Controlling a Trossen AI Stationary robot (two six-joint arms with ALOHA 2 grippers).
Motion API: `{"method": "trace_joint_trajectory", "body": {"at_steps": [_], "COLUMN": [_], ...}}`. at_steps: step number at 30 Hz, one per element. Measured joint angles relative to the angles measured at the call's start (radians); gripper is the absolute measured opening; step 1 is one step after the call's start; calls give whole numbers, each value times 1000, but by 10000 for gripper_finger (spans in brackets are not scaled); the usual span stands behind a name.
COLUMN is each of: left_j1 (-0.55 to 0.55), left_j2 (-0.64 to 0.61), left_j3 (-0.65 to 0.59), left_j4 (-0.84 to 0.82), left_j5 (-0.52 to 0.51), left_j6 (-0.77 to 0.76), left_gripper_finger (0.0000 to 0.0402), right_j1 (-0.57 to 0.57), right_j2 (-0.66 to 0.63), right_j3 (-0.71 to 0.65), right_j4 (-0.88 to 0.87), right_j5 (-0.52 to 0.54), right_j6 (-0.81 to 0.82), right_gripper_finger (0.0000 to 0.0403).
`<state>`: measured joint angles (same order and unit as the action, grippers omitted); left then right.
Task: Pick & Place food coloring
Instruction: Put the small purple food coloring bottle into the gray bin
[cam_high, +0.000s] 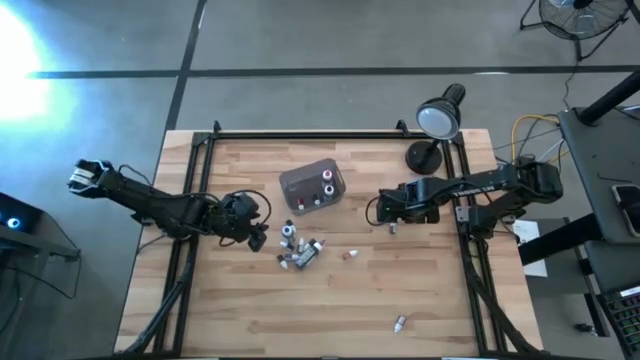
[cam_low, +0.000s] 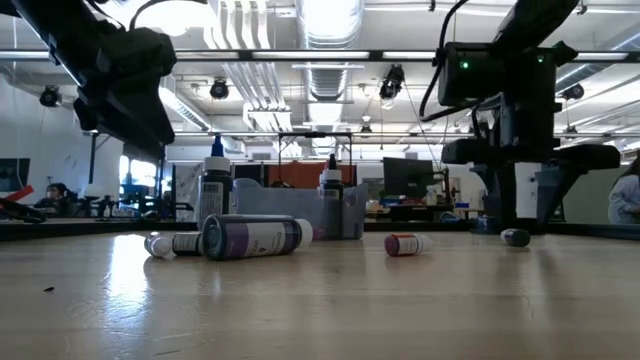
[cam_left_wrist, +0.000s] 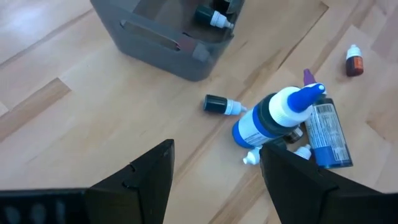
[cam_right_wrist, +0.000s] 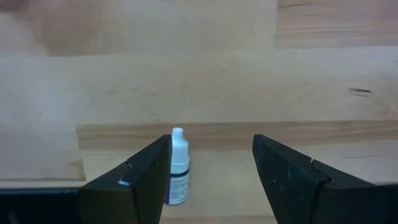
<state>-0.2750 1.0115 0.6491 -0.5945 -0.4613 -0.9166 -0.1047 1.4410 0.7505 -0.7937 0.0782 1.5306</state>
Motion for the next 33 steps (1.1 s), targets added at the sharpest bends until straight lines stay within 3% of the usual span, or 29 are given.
{"method": "trace_joint_trajectory", "body": {"at_steps": [8,23,33], "left_j1": [4,4,4], "left_j2": [0,0,0], "left_j3": [0,0,0], "left_j4": [-2,-3,-2], "left_j5": [0,1,1], "left_j6": [26,26,18], "left_gripper_finger": [213,213,213], "right_j1": [2,49,77], "right_j2": [0,1,44], "right_j3": [-42,-72,-72], "right_j4": [138,177,191], "right_j5": [-27,-19,31], "right_j6": [44,81,85], "right_gripper_finger": [217,215,151]}}
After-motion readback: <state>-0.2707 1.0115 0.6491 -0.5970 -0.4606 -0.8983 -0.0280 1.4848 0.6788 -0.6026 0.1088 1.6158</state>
